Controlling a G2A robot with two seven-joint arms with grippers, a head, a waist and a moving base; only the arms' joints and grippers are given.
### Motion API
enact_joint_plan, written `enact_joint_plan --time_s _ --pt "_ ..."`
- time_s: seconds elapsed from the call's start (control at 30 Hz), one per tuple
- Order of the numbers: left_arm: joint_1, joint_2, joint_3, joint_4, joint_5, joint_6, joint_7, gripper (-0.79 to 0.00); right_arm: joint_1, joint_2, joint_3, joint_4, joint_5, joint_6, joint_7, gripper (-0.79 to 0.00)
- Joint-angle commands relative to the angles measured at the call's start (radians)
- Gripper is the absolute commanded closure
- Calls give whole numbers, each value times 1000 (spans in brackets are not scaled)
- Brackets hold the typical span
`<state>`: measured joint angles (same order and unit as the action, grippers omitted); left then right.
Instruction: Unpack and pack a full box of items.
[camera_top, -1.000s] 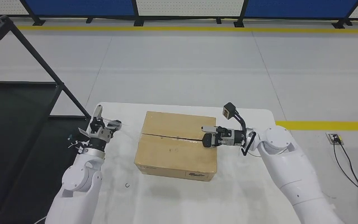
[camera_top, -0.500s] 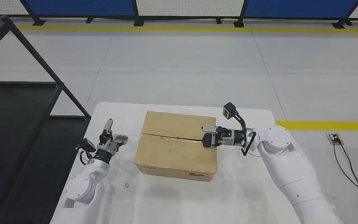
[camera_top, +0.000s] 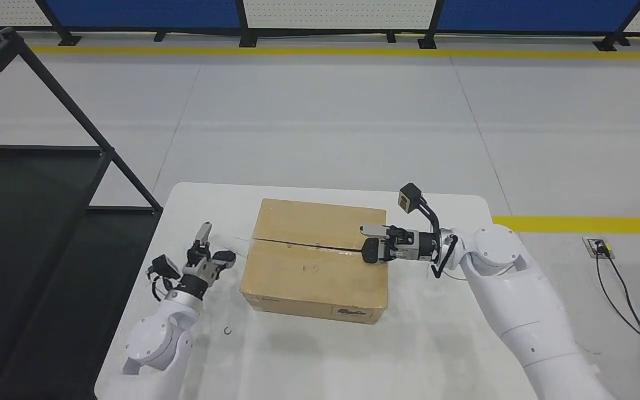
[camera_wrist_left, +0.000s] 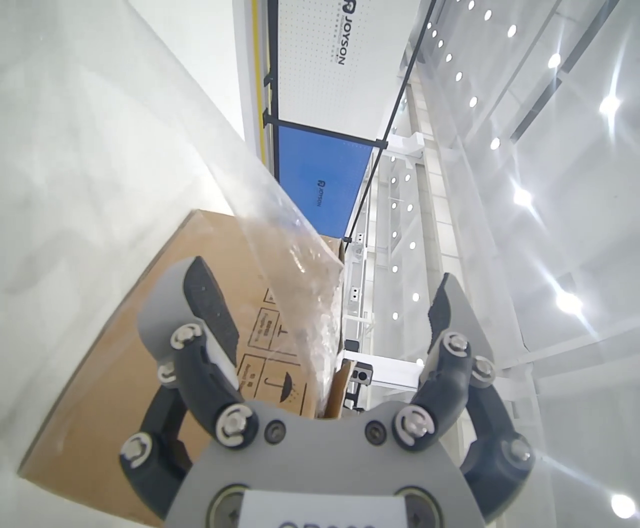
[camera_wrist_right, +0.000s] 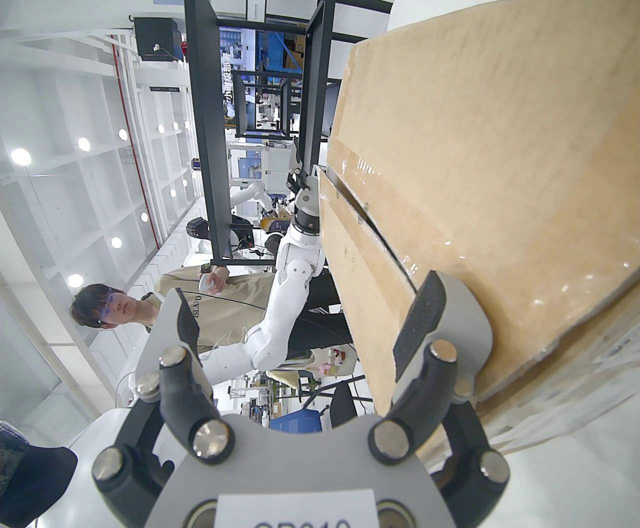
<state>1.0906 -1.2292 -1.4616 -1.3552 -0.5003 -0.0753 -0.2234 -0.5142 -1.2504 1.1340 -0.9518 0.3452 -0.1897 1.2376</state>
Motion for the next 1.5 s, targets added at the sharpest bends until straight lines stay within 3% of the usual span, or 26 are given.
enact_joint_plan --time_s 0.0,0.27,0.5,0.93,1.3,1.47 --pt "-15 -1 -1 9 -2 4 -4 -785 0 0 0 0 0 0 0 -785" --pt "-80 -3 -10 60 -14 1 -16 -785 0 0 0 0 0 0 0 -785" --pt "-73 -5 -22 47 -22 -25 -7 -785 0 0 0 0 0 0 0 -785" --pt "-98 -15 51 117 36 22 -51 -785 0 0 0 0 0 0 0 -785" --pt "-204 -30 37 211 -52 -41 -31 -785 0 0 0 0 0 0 0 -785" --pt "-205 -30 2 197 -116 -97 -77 -785 0 0 0 0 0 0 0 -785"
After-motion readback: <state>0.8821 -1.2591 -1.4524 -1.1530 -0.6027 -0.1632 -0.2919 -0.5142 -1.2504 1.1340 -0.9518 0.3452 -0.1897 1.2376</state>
